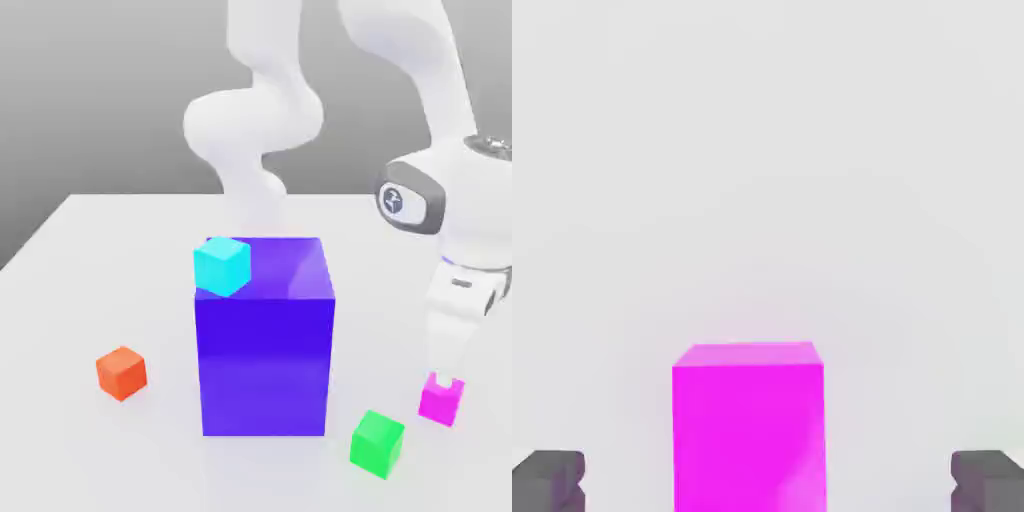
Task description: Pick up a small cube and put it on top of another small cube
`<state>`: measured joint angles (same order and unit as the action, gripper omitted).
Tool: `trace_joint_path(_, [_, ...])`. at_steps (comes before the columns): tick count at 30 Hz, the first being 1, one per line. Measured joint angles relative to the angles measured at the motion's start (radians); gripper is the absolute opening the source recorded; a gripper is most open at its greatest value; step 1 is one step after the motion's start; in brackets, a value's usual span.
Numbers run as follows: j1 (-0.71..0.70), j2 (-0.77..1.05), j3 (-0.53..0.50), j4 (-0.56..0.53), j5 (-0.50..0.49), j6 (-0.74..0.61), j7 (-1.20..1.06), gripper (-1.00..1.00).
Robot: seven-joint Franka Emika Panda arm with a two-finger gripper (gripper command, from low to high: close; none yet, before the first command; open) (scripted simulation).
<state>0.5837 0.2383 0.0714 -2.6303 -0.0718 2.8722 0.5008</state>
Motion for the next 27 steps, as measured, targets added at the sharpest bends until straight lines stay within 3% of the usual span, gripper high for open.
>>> trace_joint_path(2, [0.015,0.073,-0.018,0.013,-0.017,0.058,0.013,0.00])
trace_joint_path(3, [0.021,0.108,-0.024,0.019,-0.021,0.085,0.016,-1.00])
trace_joint_path(10, [0.023,0.115,-0.027,0.020,-0.022,0.090,0.018,-1.00])
trace_joint_path(15, [0.004,-0.043,0.001,-0.011,0.016,-0.036,-0.012,-1.00])
trace_joint_path(23, [-0.204,-0.188,-0.084,0.030,0.074,-0.222,-0.427,-1.00])
trace_joint_path(27, [-0.216,-0.098,-0.080,0.043,0.078,-0.143,-0.480,-1.00])
